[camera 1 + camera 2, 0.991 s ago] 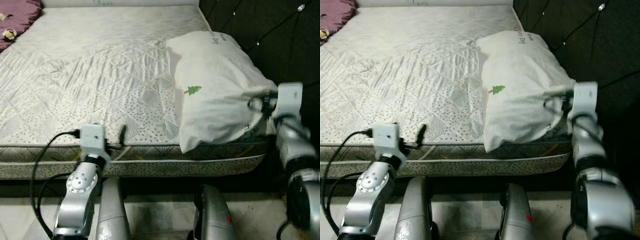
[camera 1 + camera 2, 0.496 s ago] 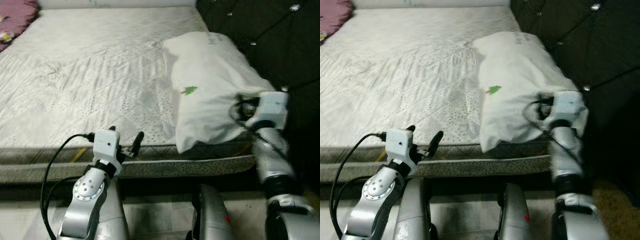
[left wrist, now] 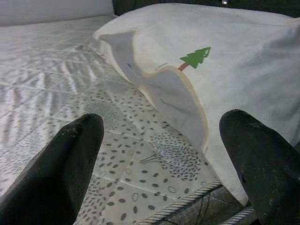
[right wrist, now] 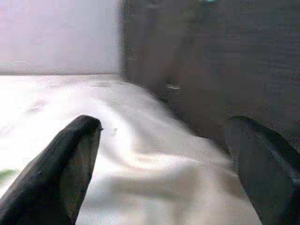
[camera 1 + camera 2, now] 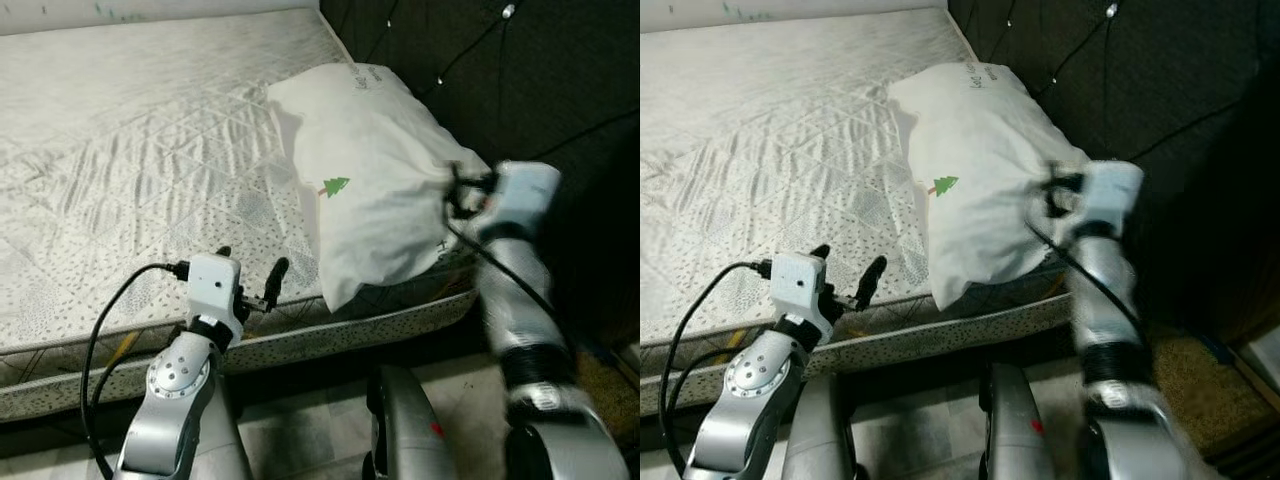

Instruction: Clean up the room

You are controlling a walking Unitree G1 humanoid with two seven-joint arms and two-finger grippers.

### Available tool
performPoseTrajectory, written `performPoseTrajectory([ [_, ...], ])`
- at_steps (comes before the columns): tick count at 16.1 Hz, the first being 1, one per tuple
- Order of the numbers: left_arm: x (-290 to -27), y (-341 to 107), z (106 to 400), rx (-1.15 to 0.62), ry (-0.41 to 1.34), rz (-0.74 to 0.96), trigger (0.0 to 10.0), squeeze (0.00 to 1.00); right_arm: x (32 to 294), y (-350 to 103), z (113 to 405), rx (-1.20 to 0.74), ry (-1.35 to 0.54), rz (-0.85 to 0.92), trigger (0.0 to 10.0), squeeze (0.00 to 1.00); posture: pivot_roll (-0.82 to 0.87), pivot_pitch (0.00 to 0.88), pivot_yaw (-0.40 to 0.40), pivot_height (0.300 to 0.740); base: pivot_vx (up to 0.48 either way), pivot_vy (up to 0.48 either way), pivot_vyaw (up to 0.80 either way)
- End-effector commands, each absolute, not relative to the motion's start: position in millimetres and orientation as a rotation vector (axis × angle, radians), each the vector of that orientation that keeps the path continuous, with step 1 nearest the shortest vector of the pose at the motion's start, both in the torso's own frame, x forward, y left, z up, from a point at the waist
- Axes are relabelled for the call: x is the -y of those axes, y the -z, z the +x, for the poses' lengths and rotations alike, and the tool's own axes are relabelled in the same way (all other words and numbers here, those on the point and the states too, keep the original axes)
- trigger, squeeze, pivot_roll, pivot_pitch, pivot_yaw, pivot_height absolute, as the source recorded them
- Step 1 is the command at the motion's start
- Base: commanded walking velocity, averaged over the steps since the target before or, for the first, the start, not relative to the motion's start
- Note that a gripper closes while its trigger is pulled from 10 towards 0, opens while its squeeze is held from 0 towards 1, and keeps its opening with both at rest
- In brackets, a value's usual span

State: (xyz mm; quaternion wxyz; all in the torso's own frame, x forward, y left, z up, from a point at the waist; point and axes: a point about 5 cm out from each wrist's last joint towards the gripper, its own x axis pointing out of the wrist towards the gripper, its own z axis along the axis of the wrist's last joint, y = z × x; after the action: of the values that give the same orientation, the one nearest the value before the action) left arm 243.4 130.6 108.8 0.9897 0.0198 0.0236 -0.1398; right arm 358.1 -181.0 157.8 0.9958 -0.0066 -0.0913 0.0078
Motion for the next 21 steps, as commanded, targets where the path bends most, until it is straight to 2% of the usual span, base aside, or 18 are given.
performPoseTrajectory([
  [1, -132.4, -109.8, 244.9, -0.047, 0.263, 0.063, 10.0, 0.00, 167.0, -156.3, 368.0, 0.128, -0.081, 0.017, 10.0, 0.00, 0.09, 0.000, -0.021, 0.529, 0.000, 0.000, 0.00],
  [3, -133.7, -110.2, 245.9, -0.046, 0.249, 0.062, 10.0, 0.00, 134.1, -149.7, 385.5, -0.015, -0.180, 0.011, 10.0, 0.00, 0.10, 0.000, -0.028, 0.529, 0.000, 0.000, 0.00],
  [6, -134.2, -110.1, 245.7, -0.043, 0.236, 0.072, 10.0, 0.00, 95.3, -130.2, 388.8, -0.251, -0.231, 0.070, 10.0, 0.00, 0.13, 0.000, -0.047, 0.529, 0.000, 0.000, 0.00],
  [7, -134.6, -109.8, 245.9, -0.045, 0.231, 0.074, 10.0, 0.00, 89.6, -118.7, 385.0, -0.337, -0.226, 0.047, 10.0, 0.00, 0.13, 0.000, -0.049, 0.529, 0.000, 0.000, 0.00],
  [9, -136.4, -109.5, 247.3, -0.048, 0.211, 0.081, 10.0, 0.00, 77.2, -84.5, 367.7, -0.537, -0.173, 0.165, 10.0, 0.00, 0.15, 0.000, -0.062, 0.529, 0.000, 0.000, 0.00],
  [11, -137.1, -109.0, 249.2, -0.051, 0.205, 0.085, 10.0, 0.00, 77.1, -74.8, 361.9, -0.576, -0.155, 0.166, 10.0, 0.00, 0.15, 0.000, -0.063, 0.529, 0.000, 0.000, 0.00],
  [12, -137.6, -109.0, 250.2, -0.049, 0.202, 0.087, 10.0, 0.00, 76.0, -78.8, 364.2, -0.546, -0.158, 0.182, 10.0, 0.00, 0.15, 0.000, -0.063, 0.529, 0.000, 0.000, 0.00],
  [13, -138.4, -110.9, 254.6, -0.033, 0.193, 0.088, 10.0, 0.00, 82.0, -110.2, 381.3, -0.351, -0.150, 0.232, 10.0, 0.00, 0.13, 0.000, -0.058, 0.529, 0.000, 0.000, 0.00],
  [15, -138.8, -118.3, 263.2, 0.012, 0.172, 0.080, 10.0, 0.00, 97.8, -147.8, 394.2, -0.095, -0.153, 0.238, 10.0, 0.00, 0.12, 0.000, -0.050, 0.529, 0.000, 0.000, 0.00],
  [18, -138.3, -123.2, 275.9, 0.045, 0.154, 0.080, 10.0, 0.00, 116.8, -161.1, 390.1, 0.066, -0.179, 0.200, 10.0, 0.00, 0.09, 0.000, -0.046, 0.529, 0.000, 0.000, 0.00],
  [21, -140.7, -134.4, 290.5, 0.096, 0.131, 0.090, 10.0, 0.00, 137.1, -160.4, 374.1, 0.171, -0.136, 0.173, 10.0, 0.00, 0.07, 0.000, -0.043, 0.556, 0.000, 0.000, 0.00],
])
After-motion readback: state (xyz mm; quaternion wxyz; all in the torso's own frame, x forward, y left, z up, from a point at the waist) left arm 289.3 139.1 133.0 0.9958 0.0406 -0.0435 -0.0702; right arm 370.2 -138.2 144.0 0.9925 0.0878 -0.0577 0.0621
